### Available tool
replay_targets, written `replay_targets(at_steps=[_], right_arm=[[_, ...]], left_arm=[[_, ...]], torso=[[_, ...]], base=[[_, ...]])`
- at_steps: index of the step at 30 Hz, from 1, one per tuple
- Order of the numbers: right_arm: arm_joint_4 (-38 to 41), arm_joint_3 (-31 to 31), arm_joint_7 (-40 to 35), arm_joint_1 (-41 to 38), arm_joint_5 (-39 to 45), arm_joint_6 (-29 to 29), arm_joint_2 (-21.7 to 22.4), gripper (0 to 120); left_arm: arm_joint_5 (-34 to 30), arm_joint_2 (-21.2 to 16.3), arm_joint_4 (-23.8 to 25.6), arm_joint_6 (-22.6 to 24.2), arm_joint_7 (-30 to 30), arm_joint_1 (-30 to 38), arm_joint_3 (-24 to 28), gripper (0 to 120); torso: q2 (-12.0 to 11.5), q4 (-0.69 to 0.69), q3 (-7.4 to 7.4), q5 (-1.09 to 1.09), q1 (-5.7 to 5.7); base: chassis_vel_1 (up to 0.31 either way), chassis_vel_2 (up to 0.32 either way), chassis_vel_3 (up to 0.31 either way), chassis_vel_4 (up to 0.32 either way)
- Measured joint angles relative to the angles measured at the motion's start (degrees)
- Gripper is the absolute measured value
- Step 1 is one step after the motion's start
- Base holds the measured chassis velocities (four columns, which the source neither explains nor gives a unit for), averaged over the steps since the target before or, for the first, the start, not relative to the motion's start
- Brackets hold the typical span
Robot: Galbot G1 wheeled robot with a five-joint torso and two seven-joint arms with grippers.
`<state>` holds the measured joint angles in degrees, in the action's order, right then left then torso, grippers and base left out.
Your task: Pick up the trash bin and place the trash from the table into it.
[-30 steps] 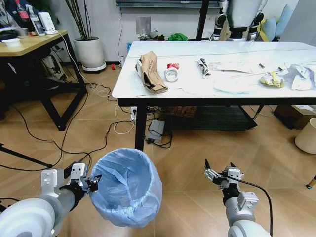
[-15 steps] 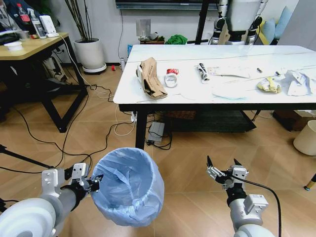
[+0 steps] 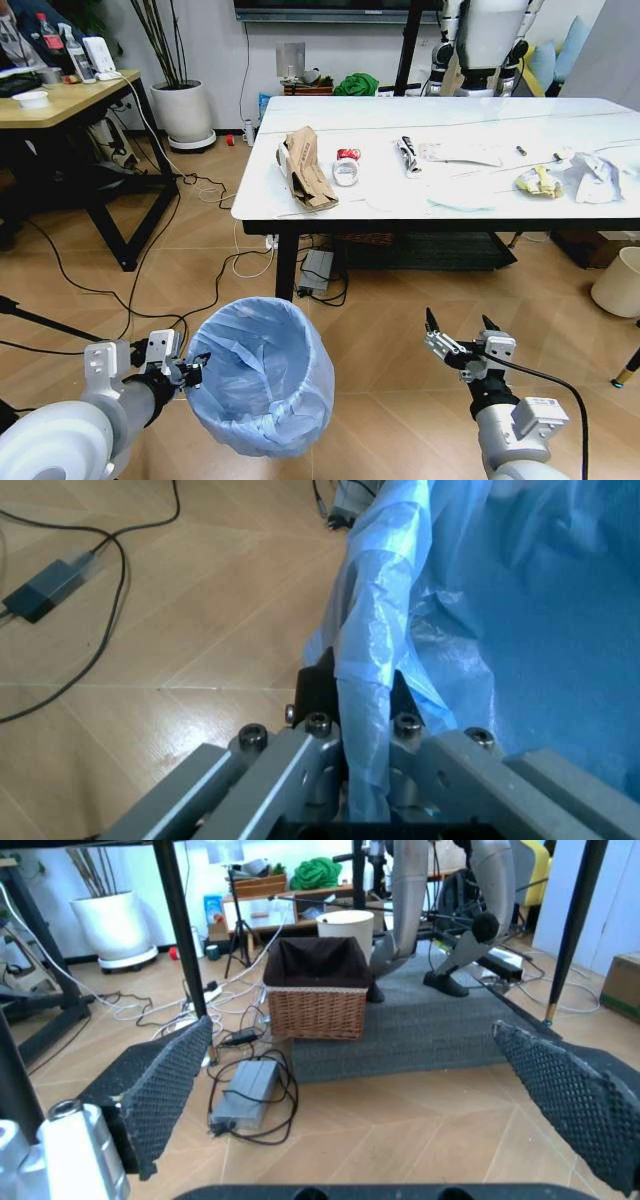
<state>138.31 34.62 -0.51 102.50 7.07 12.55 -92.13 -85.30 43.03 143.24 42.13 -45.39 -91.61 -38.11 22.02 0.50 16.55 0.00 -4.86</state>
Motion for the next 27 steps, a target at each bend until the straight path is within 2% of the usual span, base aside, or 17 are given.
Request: replay_targets(at_steps=[27], right_arm=[[2.79, 0.41, -0.59, 0.34, 0.98, 1.12, 0.00, 100]], left_arm=[[-1.41, -0.36, 0.00, 0.00, -0.97, 0.09, 0.41, 0]], torso=[[5.87, 0.00, 3.63, 0.00, -2.24]], base=[[0.000, 0.000, 0.000, 0.000]])
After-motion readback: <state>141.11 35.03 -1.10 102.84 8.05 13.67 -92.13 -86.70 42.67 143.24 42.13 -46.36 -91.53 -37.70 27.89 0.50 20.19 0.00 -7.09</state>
